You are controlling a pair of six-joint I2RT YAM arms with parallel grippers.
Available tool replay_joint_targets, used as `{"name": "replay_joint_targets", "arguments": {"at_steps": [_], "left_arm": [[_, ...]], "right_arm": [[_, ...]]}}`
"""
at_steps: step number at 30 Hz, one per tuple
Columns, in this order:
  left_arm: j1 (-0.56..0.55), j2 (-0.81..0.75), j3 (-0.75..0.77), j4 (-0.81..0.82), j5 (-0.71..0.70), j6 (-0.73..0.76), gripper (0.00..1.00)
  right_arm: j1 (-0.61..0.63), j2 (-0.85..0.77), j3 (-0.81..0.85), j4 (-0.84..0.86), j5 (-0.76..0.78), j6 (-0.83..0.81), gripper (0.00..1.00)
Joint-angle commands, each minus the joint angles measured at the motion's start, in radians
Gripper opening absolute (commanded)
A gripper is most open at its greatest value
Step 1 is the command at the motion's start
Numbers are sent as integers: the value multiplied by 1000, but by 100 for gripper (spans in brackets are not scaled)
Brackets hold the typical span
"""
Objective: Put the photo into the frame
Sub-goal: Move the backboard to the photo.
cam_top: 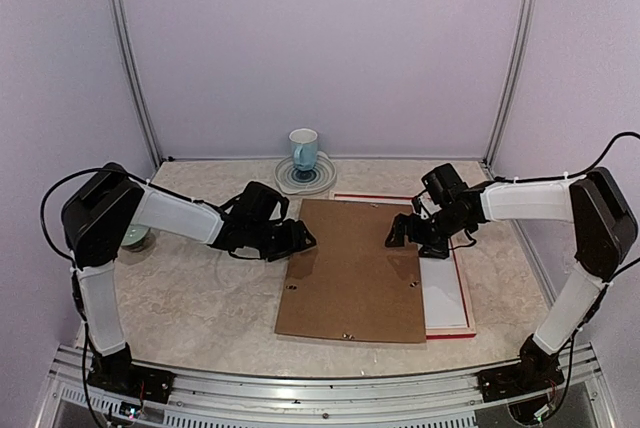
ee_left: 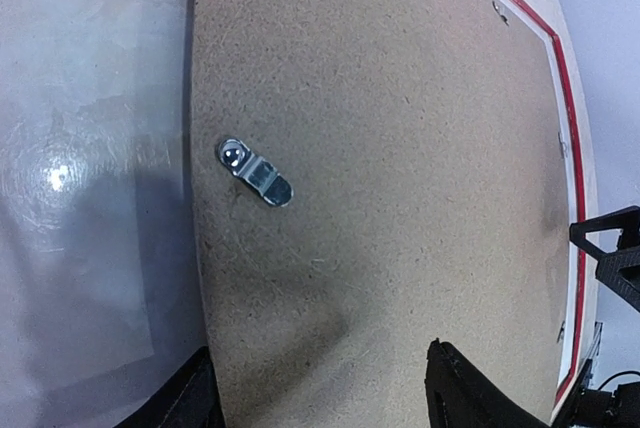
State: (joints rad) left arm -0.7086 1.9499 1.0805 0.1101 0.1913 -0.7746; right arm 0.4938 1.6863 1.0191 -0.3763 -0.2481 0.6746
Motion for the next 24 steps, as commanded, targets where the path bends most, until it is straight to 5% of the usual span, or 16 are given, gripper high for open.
{"name": "replay_joint_targets", "arguments": {"at_steps": [1, 24], "left_arm": [[-31, 33, 54, 31, 38, 21, 67], [-70, 117, 196, 10, 62, 18, 67]], "right_arm": [[-1, -52, 43, 14, -22, -3, 99], [-92, -51, 42, -2, 8, -34, 99]]}}
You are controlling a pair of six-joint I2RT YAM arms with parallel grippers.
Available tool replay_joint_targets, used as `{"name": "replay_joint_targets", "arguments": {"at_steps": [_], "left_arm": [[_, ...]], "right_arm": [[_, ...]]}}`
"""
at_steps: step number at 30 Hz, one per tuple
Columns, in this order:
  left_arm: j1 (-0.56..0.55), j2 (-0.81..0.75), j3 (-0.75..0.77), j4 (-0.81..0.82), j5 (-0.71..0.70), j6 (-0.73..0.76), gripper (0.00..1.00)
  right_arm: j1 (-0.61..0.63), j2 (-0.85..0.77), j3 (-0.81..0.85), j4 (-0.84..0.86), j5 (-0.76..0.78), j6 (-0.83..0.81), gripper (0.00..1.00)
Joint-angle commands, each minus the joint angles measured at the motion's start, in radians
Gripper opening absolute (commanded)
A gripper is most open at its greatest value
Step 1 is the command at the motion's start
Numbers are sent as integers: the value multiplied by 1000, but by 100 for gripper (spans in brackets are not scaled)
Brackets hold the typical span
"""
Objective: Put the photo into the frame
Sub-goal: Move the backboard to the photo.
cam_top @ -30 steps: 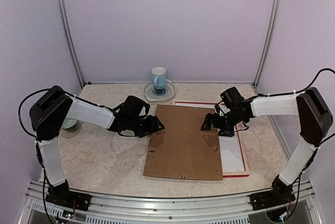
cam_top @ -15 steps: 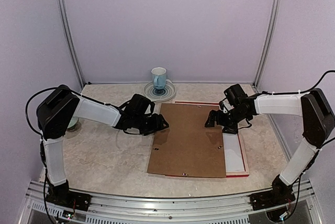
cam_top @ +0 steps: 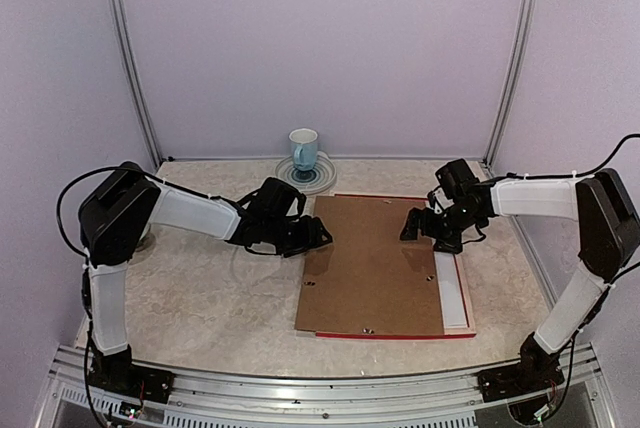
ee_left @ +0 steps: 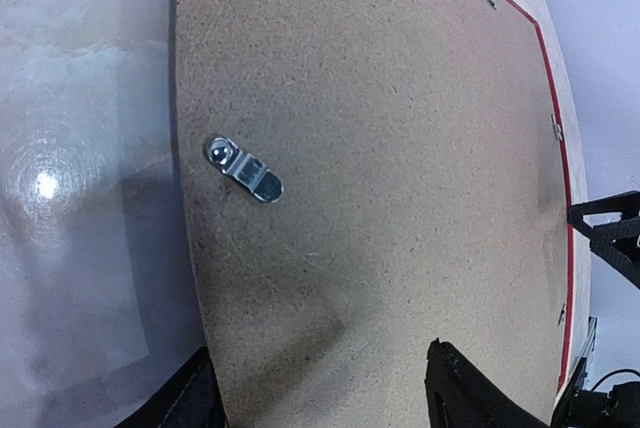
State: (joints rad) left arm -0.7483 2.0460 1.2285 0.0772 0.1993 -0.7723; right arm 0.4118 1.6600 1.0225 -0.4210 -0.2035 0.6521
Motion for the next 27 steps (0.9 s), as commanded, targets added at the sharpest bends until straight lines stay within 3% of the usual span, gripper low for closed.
{"name": "replay_joint_targets", "arguments": {"at_steps": [1, 27], "left_arm": [[-31, 25, 54, 42, 55, 15, 67], [-67, 96, 189, -14, 65, 25, 67]], "right_arm": [[-13, -24, 41, 43, -37, -12, 99], [-94, -29, 18, 50, -59, -48, 99]]}}
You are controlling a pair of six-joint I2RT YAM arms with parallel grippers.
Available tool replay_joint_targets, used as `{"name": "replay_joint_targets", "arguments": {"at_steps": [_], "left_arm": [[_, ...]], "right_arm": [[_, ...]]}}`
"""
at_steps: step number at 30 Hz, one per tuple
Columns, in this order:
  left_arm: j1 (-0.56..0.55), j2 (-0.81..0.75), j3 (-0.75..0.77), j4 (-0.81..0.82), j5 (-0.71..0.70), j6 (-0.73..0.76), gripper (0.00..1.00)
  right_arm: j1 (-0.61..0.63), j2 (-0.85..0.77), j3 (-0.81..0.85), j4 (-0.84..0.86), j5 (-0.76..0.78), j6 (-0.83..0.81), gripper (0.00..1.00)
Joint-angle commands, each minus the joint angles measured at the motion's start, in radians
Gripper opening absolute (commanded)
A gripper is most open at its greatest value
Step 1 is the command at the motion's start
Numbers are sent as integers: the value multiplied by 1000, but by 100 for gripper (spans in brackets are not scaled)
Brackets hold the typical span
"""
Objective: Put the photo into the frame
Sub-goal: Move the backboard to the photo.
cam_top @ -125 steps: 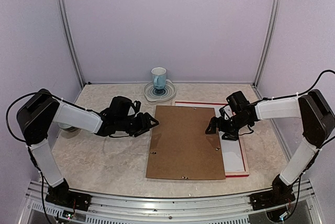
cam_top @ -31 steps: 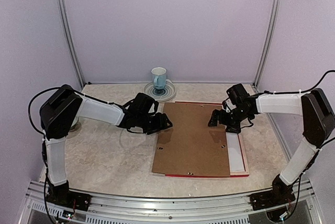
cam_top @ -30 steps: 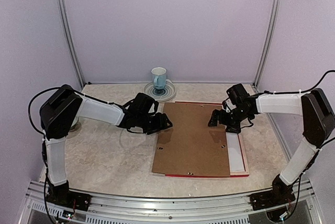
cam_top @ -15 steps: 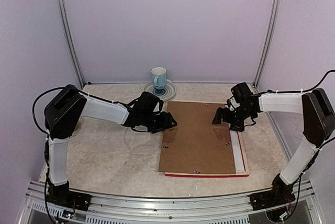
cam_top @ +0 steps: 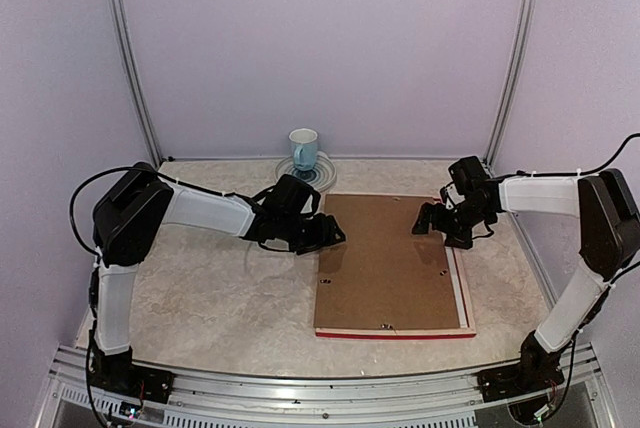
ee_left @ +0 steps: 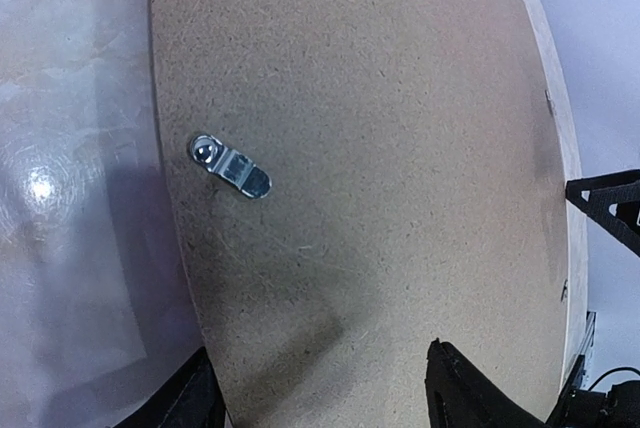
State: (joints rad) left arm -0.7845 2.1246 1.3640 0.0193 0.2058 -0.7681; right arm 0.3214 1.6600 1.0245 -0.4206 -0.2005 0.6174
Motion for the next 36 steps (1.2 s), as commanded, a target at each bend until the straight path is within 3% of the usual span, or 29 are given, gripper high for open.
{"name": "replay_joint_targets", "arguments": {"at_steps": [1, 36], "left_arm": [[-31, 19, 58, 42, 59, 22, 67], [-52, -56, 75, -8, -4, 46, 68]], "right_arm": [[-6, -30, 16, 49, -62, -15, 99], [-28, -120, -27, 39, -75, -18, 99]]}}
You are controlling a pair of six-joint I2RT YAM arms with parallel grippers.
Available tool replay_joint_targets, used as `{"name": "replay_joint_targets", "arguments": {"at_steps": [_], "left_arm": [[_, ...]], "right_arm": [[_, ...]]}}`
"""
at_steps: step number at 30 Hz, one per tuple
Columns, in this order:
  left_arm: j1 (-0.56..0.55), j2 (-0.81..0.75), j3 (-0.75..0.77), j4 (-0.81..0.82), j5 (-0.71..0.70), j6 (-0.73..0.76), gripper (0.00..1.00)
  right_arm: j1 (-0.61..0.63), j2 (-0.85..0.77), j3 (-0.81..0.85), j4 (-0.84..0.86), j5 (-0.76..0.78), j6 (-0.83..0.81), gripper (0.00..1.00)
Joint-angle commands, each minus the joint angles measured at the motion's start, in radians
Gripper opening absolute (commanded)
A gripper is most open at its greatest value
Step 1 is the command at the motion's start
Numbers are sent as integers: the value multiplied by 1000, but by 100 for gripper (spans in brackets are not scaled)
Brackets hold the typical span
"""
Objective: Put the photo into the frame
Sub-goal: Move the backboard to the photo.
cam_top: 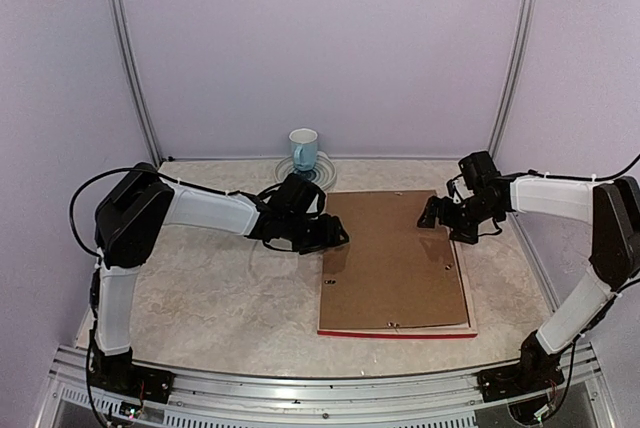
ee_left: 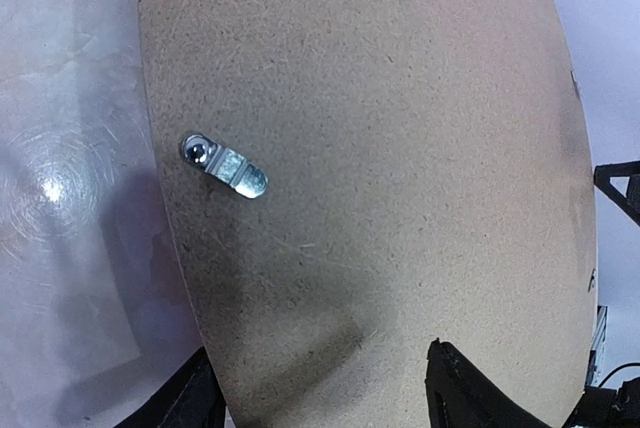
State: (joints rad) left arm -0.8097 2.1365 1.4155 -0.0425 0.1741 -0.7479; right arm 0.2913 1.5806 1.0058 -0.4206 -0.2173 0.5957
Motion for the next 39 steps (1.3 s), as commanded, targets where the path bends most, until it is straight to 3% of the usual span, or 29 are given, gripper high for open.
{"name": "replay_joint_targets", "arguments": {"at_steps": [1, 23, 39], "left_arm": [[-28, -69, 25, 53, 26, 27, 68], [-42, 26, 151, 11, 49, 36, 68], [-45, 36, 117, 21, 54, 28, 68]], "right_arm": [[2, -42, -10, 39, -59, 4, 99], [-32, -55, -35, 29, -30, -4, 99], [-57, -18, -32, 51, -44, -11, 99]]}}
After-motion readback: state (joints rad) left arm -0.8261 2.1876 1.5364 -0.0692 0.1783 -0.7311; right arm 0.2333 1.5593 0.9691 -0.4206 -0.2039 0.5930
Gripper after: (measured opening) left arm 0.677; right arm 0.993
